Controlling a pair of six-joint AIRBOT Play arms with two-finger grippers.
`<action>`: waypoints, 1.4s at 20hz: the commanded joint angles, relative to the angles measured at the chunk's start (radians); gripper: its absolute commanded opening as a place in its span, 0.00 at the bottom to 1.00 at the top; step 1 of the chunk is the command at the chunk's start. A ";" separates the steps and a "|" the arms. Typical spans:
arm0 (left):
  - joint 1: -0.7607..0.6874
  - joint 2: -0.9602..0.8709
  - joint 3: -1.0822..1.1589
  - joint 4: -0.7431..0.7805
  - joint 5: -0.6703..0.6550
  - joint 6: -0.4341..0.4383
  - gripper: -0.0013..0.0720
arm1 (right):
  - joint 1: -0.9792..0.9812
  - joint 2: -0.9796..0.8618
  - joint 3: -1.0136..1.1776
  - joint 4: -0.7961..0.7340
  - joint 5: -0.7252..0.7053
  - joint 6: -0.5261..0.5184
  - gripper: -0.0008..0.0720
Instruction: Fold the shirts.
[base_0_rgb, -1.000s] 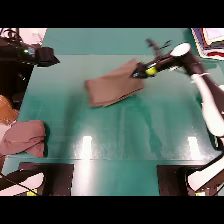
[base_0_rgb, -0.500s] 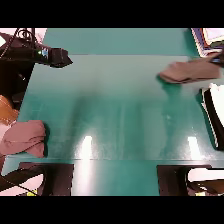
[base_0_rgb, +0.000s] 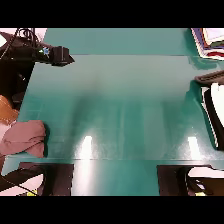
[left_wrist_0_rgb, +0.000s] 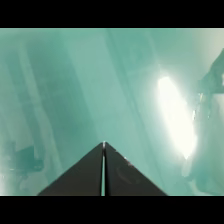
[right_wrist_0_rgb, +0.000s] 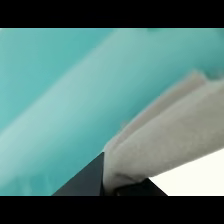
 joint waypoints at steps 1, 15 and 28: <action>0.000 0.001 0.000 -0.006 0.019 -0.003 0.05 | -0.037 0.045 0.046 0.028 -0.029 -0.024 0.03; 0.000 0.001 0.000 -0.006 0.018 0.032 0.05 | -0.247 0.307 -0.350 -0.527 0.236 0.004 0.03; 0.000 0.001 0.000 -0.005 0.020 0.032 0.06 | -0.135 0.386 -0.418 -0.165 0.114 0.003 0.87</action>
